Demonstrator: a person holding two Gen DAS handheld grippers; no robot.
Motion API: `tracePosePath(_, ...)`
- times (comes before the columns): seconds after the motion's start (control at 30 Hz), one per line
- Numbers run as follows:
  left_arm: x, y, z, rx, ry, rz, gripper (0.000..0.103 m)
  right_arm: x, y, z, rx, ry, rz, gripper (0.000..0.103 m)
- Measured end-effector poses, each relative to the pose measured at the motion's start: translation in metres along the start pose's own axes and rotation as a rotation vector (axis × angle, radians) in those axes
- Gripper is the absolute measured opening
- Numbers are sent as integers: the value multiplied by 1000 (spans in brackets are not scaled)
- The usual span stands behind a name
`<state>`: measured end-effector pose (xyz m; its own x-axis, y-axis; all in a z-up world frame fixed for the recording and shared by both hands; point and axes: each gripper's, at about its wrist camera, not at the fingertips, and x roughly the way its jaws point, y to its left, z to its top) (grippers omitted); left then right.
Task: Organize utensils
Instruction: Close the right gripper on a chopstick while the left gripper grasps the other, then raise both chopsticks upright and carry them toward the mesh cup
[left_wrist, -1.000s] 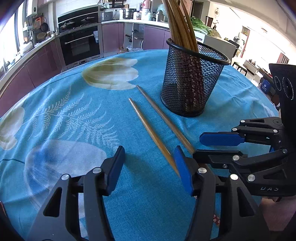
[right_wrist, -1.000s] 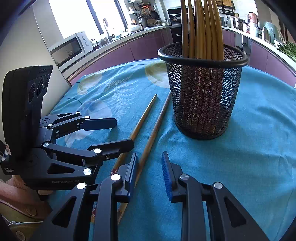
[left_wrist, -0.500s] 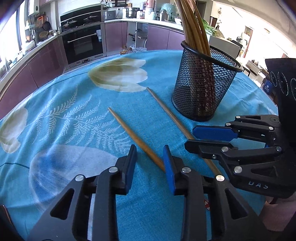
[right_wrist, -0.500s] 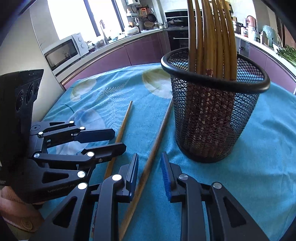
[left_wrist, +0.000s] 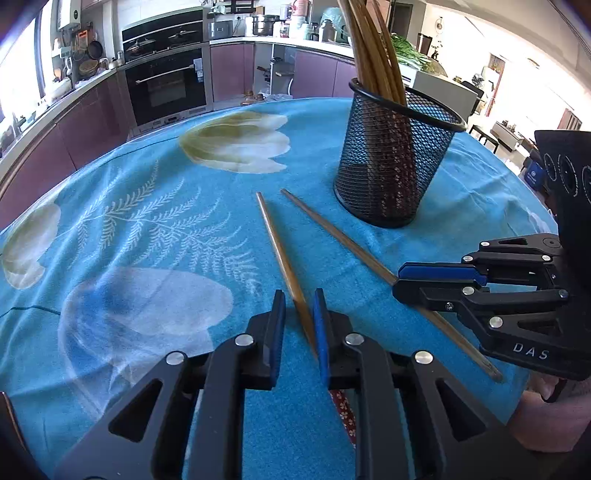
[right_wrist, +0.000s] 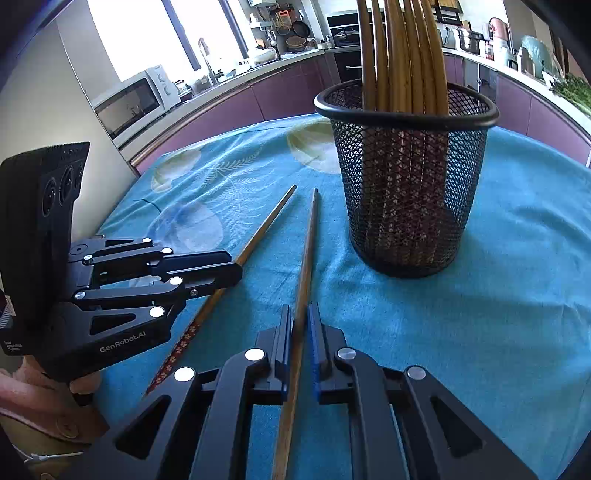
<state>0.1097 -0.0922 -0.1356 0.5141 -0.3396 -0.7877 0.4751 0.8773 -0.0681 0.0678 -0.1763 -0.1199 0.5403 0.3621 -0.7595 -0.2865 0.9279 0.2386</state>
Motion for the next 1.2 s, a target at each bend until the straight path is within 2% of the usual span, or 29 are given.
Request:
tracePosePath(0.03,0,1,0,-4,0,4,27,1,2,1,-8,-3,-7,11)
tracePosePath(0.07,0,2,1,-8,-1,11,29,3,4,2,-17,-6,-13,15)
tracePosePath(0.23,4,5,5,-10,0,22,29,10,10,9,-55,-18,-61,22)
tracePosePath(0.43,9,3,7,-1,-1,28,28,17,11,15,-48,-27,-73,21)
tracePosePath(0.6,11,0,8,0,-6,32,28,18,8,16,-38,-27,-81,12)
tracePosePath(0.73,11,0,8,-13,-9,30,21,17,6,15,-23,-27,-63,7)
tracePosePath(0.83,10,1,8,-33,-11,18,12,16,5,15,-16,-29,-54,7)
tracePosePath(0.97,10,3,8,-54,-17,15,8,11,2,14,1,-42,-31,6)
tracePosePath(1.2,3,4,7,-58,-36,21,8,-6,1,16,8,-86,0,6)
